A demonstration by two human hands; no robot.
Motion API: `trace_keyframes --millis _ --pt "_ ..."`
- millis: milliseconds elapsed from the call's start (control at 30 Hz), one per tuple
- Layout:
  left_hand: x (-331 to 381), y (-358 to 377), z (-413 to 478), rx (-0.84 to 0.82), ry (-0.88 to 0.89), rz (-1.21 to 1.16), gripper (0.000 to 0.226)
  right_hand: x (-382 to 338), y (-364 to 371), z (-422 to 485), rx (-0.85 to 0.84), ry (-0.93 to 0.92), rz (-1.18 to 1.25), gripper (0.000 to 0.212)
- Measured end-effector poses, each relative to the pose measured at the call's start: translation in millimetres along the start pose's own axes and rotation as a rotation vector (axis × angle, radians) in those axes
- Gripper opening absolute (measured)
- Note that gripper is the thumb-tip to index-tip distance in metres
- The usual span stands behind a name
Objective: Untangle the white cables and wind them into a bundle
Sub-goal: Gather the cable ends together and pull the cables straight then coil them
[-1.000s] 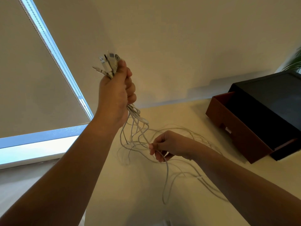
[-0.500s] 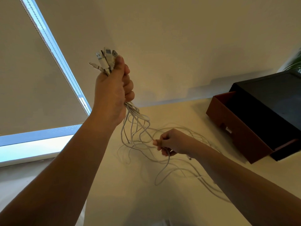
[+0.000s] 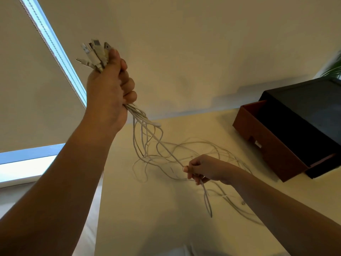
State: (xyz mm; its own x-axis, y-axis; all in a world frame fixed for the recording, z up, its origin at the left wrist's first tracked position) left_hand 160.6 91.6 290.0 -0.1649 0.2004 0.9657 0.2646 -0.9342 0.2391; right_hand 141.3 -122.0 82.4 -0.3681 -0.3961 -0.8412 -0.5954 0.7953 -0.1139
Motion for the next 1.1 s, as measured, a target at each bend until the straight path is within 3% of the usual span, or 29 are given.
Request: trace_keyframes --millis 200,267,333,533,600,700,833,1000,1100 --pt "28.6 -25.6 17.7 0.013 0.078 -0.021 0.045 48.3 -32.2 -7.0 0.146 0.086 -0.25 0.027" --pt "42.9 -39.6 26.6 -0.04 0.136 -0.037 0.058 72.6 -41.1 -16.3 0.186 0.133 -0.156 0.032" --pt "43.4 -44.8 27.9 -0.022 0.135 0.015 0.053 82.6 -47.6 -22.8 0.197 0.132 -0.114 0.038" --pt "7.7 -24.9 14.1 0.014 0.019 0.189 0.04 39.2 -72.2 -39.0 0.267 -0.103 -0.304 0.027" --pt "-5.9 -19.3 9.7 -0.026 -0.008 0.281 0.038 16.7 -73.8 -50.2 0.243 -0.181 -0.222 0.032" --pt "-23.5 -9.9 3.7 -0.125 -0.021 0.426 0.036 -12.5 -71.6 -62.3 0.199 -0.232 -0.025 0.049" --pt "-45.6 9.1 -9.9 -0.317 -0.048 0.559 0.027 -52.6 -59.5 -72.6 0.197 -0.37 0.074 0.035" --pt "-81.8 39.2 -38.7 -0.584 -0.179 0.659 0.027 -102.0 -40.0 -80.0 0.234 -0.544 0.237 0.031" --pt "-89.9 51.1 -57.7 -0.737 -0.274 0.623 0.028 -121.2 -37.3 -81.0 0.252 -0.637 0.218 0.032"
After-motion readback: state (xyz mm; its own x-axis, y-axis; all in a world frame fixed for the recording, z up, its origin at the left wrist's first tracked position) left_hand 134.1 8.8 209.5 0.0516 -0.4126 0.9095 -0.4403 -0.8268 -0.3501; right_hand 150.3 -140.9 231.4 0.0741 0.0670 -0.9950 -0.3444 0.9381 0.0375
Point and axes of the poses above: each hand's wrist, its own z-axis towards the middle knuckle, its own y-axis out of the palm, x = y × z, the point moved 6 cm from there along z, towards the middle knuckle, and after that the axes turned 12 degrees about z, right-handed, at the moved point
